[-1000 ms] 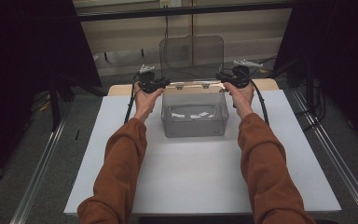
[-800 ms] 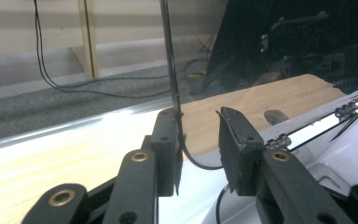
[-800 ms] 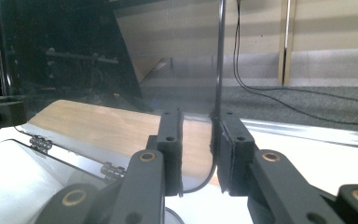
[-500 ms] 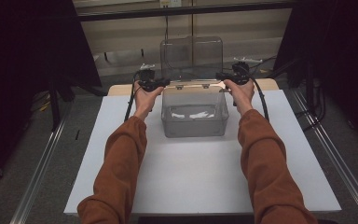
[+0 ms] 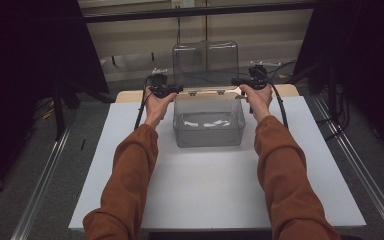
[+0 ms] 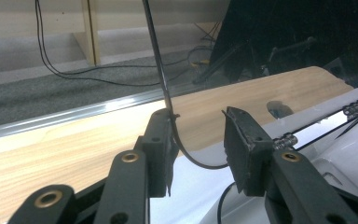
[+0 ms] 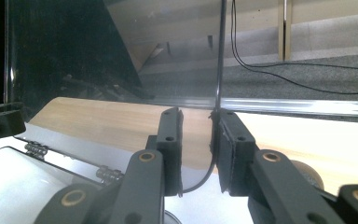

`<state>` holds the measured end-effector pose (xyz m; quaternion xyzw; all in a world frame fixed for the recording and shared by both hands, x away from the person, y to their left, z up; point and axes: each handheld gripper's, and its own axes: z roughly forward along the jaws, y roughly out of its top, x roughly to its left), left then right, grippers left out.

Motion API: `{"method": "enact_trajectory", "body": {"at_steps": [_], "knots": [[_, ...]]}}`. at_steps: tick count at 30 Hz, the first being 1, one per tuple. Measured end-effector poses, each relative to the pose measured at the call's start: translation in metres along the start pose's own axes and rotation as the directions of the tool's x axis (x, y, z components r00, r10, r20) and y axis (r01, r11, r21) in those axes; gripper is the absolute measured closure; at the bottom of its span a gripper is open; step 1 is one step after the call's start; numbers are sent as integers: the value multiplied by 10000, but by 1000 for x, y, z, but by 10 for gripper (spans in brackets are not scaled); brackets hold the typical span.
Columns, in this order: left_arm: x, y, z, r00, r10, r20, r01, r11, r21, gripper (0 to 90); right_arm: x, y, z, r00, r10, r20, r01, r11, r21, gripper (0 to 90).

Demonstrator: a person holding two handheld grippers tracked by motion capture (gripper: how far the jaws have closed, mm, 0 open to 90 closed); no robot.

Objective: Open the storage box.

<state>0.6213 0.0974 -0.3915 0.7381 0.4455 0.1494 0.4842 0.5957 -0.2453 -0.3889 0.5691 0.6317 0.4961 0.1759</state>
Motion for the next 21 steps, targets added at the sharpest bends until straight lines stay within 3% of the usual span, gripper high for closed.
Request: {"method": "enact_trajectory", "body": {"at_steps": [14,21], "knots": [[3,-2,5,9968,-793,112,788,9963,356,549,-5,-5,7,9978,640,166,-646,9971,393,700],[3,-1,5,9974,-721,40,719,9965,434,546,-5,-6,7,9965,820,157,-826,9958,394,699]]}}
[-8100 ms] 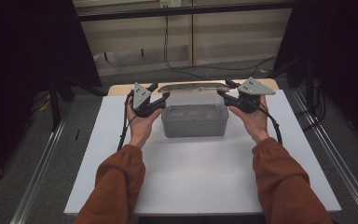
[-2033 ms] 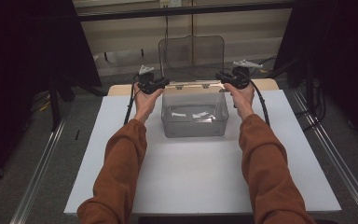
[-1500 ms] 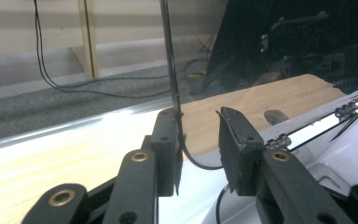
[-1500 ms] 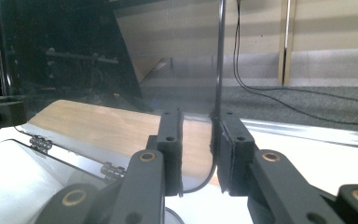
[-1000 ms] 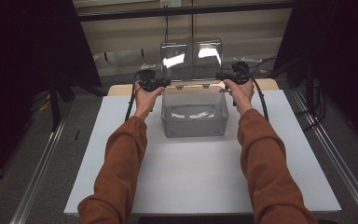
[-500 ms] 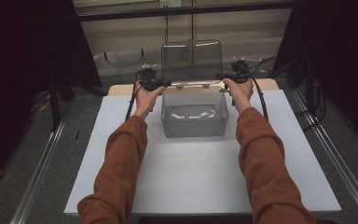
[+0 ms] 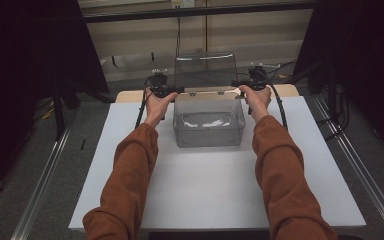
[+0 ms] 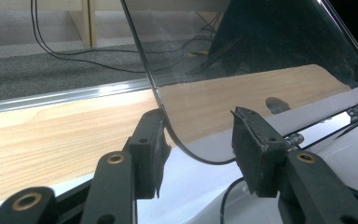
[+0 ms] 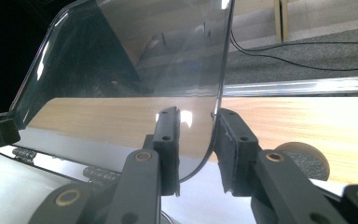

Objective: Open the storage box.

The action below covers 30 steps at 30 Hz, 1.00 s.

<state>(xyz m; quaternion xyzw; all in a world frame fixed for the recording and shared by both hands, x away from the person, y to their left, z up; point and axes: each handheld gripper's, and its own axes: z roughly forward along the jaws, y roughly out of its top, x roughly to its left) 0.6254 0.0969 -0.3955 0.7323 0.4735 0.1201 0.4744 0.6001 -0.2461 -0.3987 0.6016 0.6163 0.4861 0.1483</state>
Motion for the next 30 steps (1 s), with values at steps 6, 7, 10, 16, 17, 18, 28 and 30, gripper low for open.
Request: {"method": "enact_trajectory", "body": {"at_steps": [6,7,10,16,17,18,28,30], "knots": [[2,-1,0,9996,-237,121,237,9997,26,542,0,-2,2,10000,17,-50,-17,10000,50,674],[2,-1,1,9996,-246,123,246,9997,-3,542,0,-2,2,10000,56,-43,-55,10000,57,673],[3,-2,2,9992,-363,147,364,9993,-44,536,-1,-2,3,9999,69,-94,-68,9999,80,664],[3,-3,3,9980,-614,126,615,9981,-53,524,-1,-4,5,9999,134,-65,-133,9998,150,634],[3,-3,4,9982,-595,86,596,9982,-48,519,-1,-4,5,9998,204,-74,-203,9997,156,632],[3,-3,4,9983,-574,79,574,9983,-39,516,-1,-5,5,9996,260,-95,-259,9995,157,632],[0,-4,3,9987,-490,-109,491,9988,68,492,-4,-6,6,9994,68,344,-80,9993,363,661],[-2,-6,6,9994,-350,-23,350,9994,74,502,-6,-5,4,9997,247,24,-248,9992,299,713]]}}
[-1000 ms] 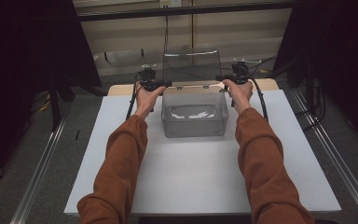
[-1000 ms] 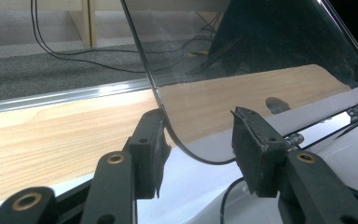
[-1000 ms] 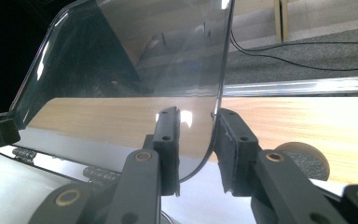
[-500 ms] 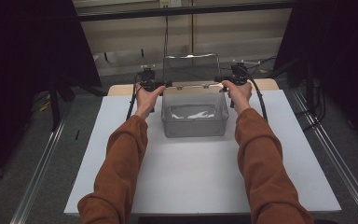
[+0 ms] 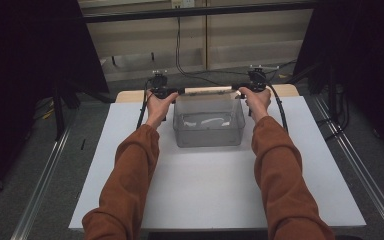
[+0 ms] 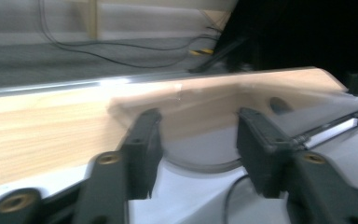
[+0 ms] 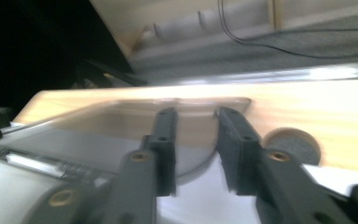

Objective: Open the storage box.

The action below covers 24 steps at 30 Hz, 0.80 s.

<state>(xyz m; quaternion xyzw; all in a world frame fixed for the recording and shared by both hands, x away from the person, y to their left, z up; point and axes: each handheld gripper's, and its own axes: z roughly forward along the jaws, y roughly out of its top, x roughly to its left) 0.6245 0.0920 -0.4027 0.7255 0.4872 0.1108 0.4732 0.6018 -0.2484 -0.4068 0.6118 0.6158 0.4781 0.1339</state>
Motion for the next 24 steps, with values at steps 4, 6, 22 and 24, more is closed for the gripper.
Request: {"method": "enact_trajectory", "body": {"at_steps": [4,6,22,24], "knots": [[-2,-2,4,9998,-115,-142,112,9997,-227,421,11,0,2,9995,-287,-141,284,9993,-223,653],[4,-3,3,9993,-305,-194,299,9991,-311,363,13,0,1,9993,-373,-74,370,9986,-369,624],[7,-5,-18,9986,531,-37,-531,9901,-1303,148,19,-6,-17,9782,-2054,289,2074,9692,-1331,274],[5,-7,-21,9962,857,-123,-866,9881,-1272,150,21,-6,-19,9736,-2258,349,2284,9638,-1374,222]]}}
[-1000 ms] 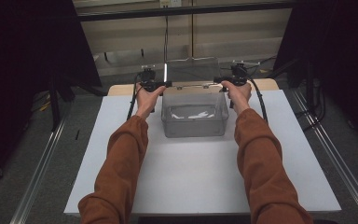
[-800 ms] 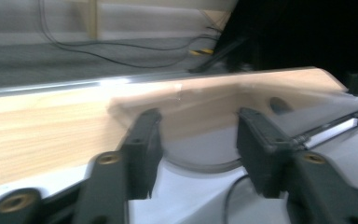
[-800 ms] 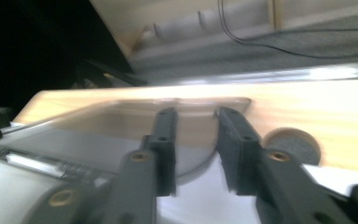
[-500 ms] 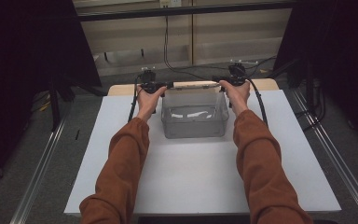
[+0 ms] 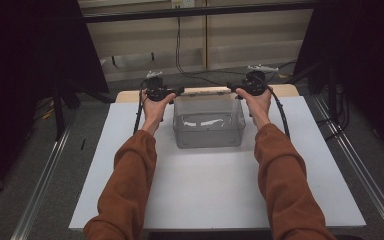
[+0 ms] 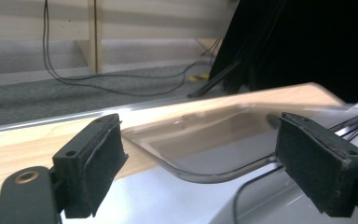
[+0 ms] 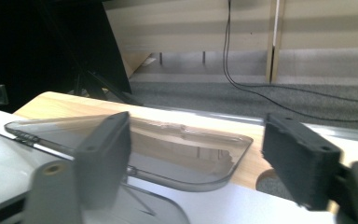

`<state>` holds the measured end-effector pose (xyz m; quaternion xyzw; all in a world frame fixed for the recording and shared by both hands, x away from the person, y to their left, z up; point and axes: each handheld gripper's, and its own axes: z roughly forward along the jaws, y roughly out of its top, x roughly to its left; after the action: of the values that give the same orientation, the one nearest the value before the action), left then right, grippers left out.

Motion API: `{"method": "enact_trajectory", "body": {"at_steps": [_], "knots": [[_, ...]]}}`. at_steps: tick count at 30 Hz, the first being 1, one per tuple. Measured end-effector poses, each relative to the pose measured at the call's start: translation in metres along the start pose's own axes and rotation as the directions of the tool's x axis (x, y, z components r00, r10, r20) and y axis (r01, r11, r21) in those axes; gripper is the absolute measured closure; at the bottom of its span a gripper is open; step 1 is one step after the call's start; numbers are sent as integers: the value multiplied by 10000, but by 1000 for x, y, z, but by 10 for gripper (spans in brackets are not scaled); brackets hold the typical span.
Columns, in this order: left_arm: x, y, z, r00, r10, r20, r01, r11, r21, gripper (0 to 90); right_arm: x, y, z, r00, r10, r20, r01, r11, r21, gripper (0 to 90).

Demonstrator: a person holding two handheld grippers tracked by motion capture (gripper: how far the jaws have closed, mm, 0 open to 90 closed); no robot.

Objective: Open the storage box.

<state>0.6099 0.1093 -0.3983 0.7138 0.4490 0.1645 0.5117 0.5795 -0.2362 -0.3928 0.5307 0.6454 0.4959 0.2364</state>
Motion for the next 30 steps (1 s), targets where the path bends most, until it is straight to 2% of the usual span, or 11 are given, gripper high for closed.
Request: {"method": "enact_trajectory", "body": {"at_steps": [2,4,7,9,11,17,21,24,30], "knots": [[-2,-1,-3,9984,502,-258,-503,9987,-49,137,3,0,-3,9999,-156,0,156,9996,-252,184],[-1,-1,-7,9982,505,-335,-510,9986,-144,107,5,-1,-6,9998,-218,-32,217,9990,-392,140],[1,-2,-14,9996,203,-220,-212,9990,-391,58,8,-3,-9,9993,-379,47,381,9979,-521,96],[0,-5,-18,9995,289,-140,-296,9983,-495,53,9,-4,-13,9990,-430,81,434,9971,-628,84],[-2,-8,-21,9982,560,-209,-570,9970,-528,38,10,-6,-15,9985,-550,62,553,9963,-653,58],[-7,-15,-32,9964,845,-73,-848,9930,-825,37,14,-12,-22,9972,-735,152,745,9937,-843,53],[-12,-18,-37,9907,1345,-213,-1360,9855,-1011,37,19,-15,-27,9943,-1021,321,1046,9903,-912,49],[-17,-20,-40,9875,1552,-267,-1572,9817,-1077,36,22,-17,-31,9935,-1074,389,1110,9880,-1076,46],[-26,-23,-45,9861,1656,-155,-1662,9776,-1293,37,29,-21,-41,9897,-1330,540,1390,9815,-1318,26]]}}
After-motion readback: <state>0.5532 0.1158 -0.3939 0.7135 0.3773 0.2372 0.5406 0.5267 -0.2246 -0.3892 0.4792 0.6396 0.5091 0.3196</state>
